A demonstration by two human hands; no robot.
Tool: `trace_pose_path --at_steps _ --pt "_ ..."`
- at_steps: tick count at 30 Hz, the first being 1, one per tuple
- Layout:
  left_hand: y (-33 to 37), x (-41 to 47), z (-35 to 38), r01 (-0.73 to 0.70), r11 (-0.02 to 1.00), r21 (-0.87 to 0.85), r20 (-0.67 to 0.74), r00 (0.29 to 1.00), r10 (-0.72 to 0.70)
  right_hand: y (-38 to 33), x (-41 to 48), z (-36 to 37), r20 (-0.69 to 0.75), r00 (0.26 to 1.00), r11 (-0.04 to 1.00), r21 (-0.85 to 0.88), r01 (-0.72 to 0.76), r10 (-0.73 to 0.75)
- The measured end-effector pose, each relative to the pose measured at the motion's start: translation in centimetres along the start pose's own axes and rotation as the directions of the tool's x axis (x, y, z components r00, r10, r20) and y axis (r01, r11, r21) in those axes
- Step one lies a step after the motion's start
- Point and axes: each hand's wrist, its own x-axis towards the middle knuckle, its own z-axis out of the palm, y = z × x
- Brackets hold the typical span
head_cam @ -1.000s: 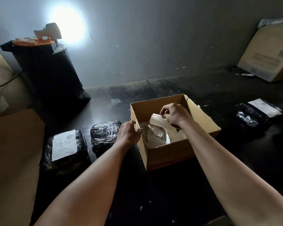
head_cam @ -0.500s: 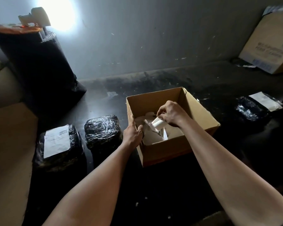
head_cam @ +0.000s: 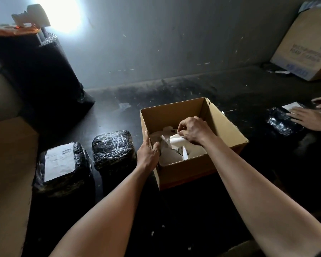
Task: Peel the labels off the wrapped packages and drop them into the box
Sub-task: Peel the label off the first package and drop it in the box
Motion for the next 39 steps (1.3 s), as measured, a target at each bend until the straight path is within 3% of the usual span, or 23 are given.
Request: trace_pose_path --at_steps 12,39 --pt "-0.4 0.0 0.3 0.016 0.994 -0.109 -0.006 1.000 -0.016 -0.3 0.4 1.2 0.046 0.999 1.000 -0.008 -0.017 0.018" --pt "-0.7 0.0 -0.2 -0.017 0.999 -0.045 -0.004 1.000 0.017 -0.3 0.1 0.6 0.015 0.999 0.998 0.040 0.047 -0.047"
